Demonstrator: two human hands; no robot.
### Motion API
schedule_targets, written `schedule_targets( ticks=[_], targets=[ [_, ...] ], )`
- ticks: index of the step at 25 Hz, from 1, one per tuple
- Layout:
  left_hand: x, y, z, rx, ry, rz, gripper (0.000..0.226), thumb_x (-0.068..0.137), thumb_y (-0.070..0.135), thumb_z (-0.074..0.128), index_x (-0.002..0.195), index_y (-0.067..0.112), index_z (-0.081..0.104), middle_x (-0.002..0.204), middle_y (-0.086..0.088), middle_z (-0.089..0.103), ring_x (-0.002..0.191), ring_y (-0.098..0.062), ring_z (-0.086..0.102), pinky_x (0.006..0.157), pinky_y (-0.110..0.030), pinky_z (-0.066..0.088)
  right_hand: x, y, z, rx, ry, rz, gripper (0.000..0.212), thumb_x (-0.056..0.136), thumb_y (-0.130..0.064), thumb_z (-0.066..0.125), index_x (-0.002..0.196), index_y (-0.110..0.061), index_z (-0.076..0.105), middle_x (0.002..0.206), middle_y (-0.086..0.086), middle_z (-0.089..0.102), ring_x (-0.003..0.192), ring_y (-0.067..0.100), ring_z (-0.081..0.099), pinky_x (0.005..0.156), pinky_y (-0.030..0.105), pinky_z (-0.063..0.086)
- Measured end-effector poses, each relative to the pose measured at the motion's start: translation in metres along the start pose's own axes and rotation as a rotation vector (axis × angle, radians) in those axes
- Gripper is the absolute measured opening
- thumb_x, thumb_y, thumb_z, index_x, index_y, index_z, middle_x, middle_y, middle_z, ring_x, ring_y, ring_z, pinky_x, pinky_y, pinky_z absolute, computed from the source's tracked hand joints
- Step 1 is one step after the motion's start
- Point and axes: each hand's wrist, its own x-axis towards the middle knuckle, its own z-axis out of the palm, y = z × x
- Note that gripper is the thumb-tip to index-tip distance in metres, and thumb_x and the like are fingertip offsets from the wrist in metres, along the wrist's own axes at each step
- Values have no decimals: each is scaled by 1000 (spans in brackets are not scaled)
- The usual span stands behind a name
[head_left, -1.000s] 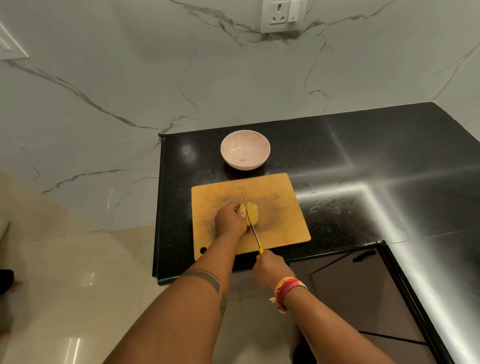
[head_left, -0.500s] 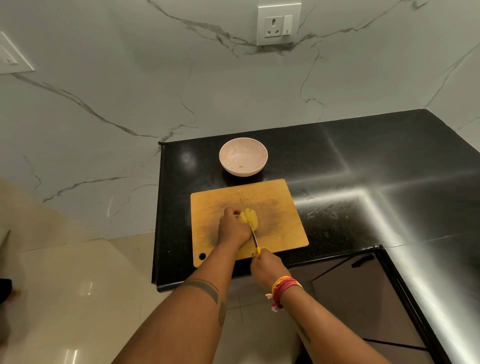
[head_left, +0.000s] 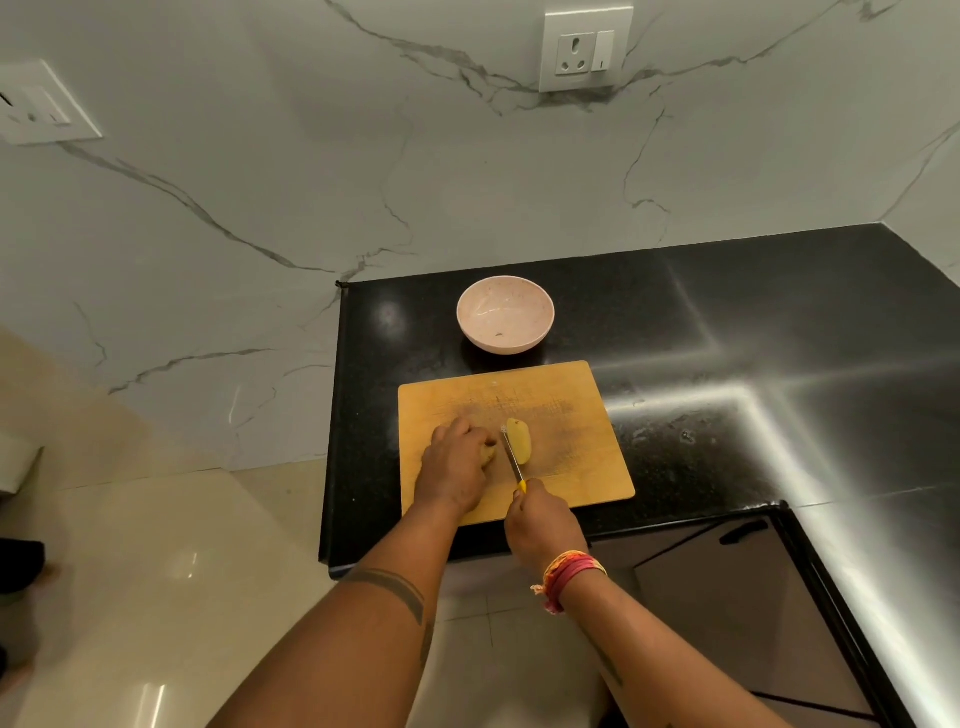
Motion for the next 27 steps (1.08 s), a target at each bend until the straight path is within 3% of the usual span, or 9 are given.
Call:
schedule_targets(
  ticks=[5, 7, 14, 20, 24, 27],
  targets=[
    [-4, -6, 4, -70, 19, -26, 38, 99, 20, 59, 136, 28, 61, 139, 7, 51, 126, -19, 44, 107, -38, 42, -4, 3, 5, -113, 41, -101, 36, 107, -28, 31, 138, -14, 41, 83, 5, 61, 72, 28, 60, 60, 36, 43],
    [-7, -7, 6, -122, 31, -36, 40, 99, 19, 59, 138, 28, 59, 138, 7, 54, 126, -17, 45, 107, -36, 41, -6, 1, 5, -126, 41, -132, 37, 107, -28, 31, 141, -15, 38, 83, 7, 63, 72, 28, 62, 61, 38, 47],
    [-7, -3, 4, -111, 66, -44, 36, 97, 14, 61, 132, 24, 65, 127, 2, 63, 118, -20, 55, 98, -35, 47, 2, -12, 3, -155, 29, -177, 34, 104, -17, 34, 136, -11, 41, 98, 18, 67, 85, 39, 65, 62, 37, 38],
    [-6, 0, 6, -110, 96, -66, 28, 95, 14, 62, 118, 27, 71, 113, 3, 66, 103, -16, 59, 91, -34, 54, 18, -25, 1, -132, -15, -176, 33, 105, -21, 31, 135, -9, 40, 106, 23, 65, 88, 41, 66, 64, 39, 41],
    [-4, 2, 3, -110, 89, -99, 29, 95, 15, 64, 119, 29, 71, 115, 4, 66, 104, -17, 60, 91, -33, 53, 13, -24, -1, -142, -63, -159, 27, 98, -7, 38, 125, -7, 45, 103, 21, 66, 80, 37, 63, 62, 36, 40],
    [-3, 3, 1, -79, 79, -112, 30, 95, 16, 67, 122, 26, 70, 120, 3, 65, 111, -19, 59, 92, -34, 49, 1, -11, 4, -160, -98, -100, 28, 95, -8, 40, 123, -8, 45, 92, 15, 66, 72, 31, 58, 60, 35, 42]
  ],
)
